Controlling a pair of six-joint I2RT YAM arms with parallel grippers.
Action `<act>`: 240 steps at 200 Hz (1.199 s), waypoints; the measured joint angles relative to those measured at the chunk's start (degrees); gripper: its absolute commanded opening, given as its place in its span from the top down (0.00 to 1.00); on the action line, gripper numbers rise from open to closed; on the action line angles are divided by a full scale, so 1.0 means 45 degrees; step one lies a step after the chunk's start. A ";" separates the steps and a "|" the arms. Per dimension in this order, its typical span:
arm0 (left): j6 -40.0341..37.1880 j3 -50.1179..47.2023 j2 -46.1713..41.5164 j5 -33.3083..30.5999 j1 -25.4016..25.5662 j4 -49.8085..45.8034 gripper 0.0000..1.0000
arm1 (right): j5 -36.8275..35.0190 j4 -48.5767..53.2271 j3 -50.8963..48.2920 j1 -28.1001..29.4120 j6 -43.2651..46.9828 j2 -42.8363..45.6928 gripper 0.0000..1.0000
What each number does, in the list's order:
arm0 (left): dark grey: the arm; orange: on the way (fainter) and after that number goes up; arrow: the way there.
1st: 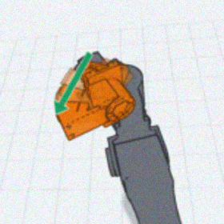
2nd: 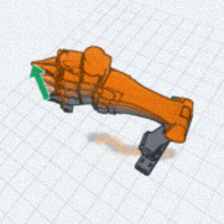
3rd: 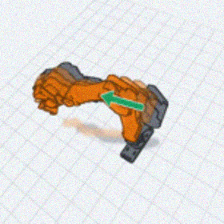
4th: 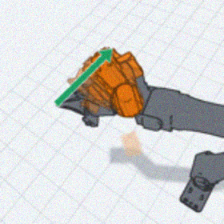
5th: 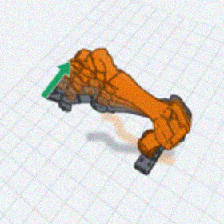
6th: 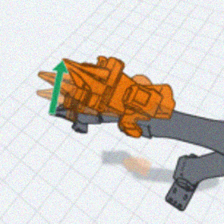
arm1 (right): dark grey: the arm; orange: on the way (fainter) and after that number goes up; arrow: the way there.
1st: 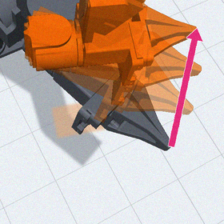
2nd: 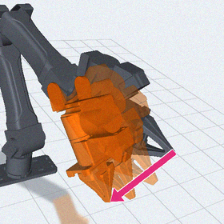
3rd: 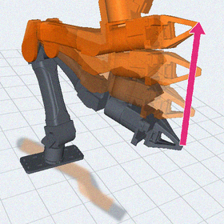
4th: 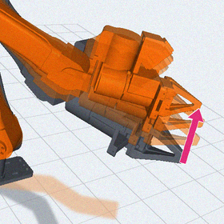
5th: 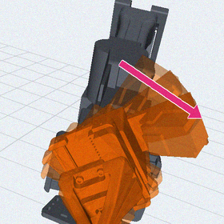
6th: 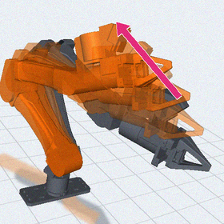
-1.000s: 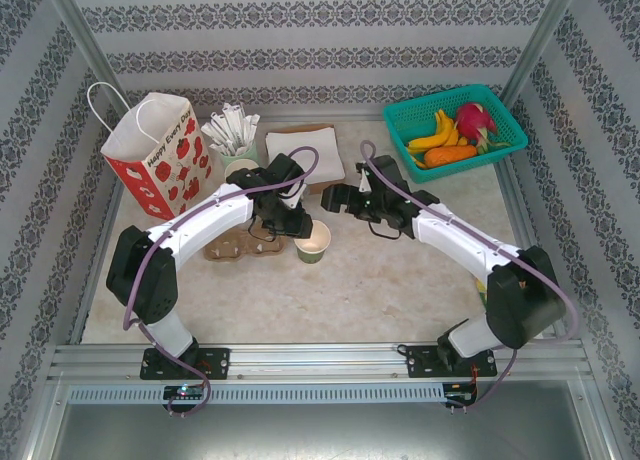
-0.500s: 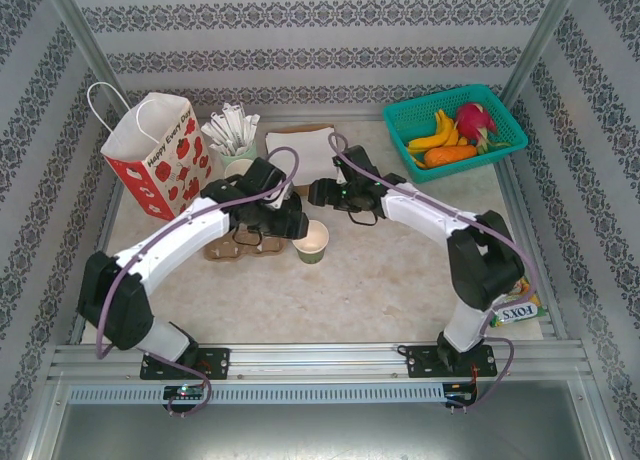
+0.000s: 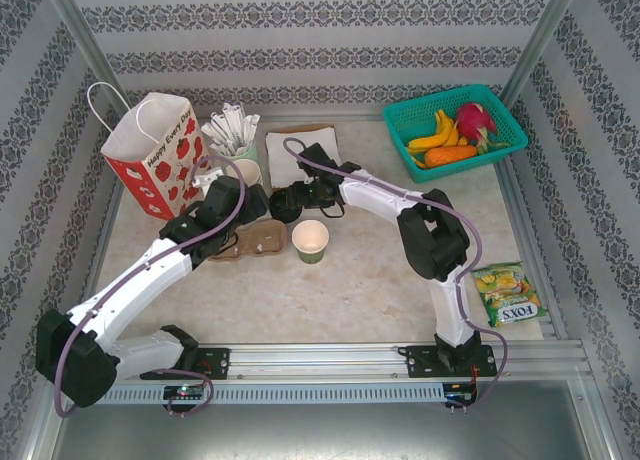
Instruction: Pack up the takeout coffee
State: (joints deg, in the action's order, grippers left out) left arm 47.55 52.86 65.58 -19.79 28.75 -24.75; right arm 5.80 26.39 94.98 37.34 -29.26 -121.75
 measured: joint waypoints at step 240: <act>0.0500 -0.0554 0.0505 -0.1452 -0.0253 0.0636 0.01 | -0.1715 0.3143 0.3784 0.0408 0.1656 -0.2506 0.76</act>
State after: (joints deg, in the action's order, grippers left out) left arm 49.80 50.37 67.85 -26.33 27.62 -21.89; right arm -1.91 40.53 112.01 39.18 -21.80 -133.03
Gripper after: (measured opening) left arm 0.994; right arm 0.256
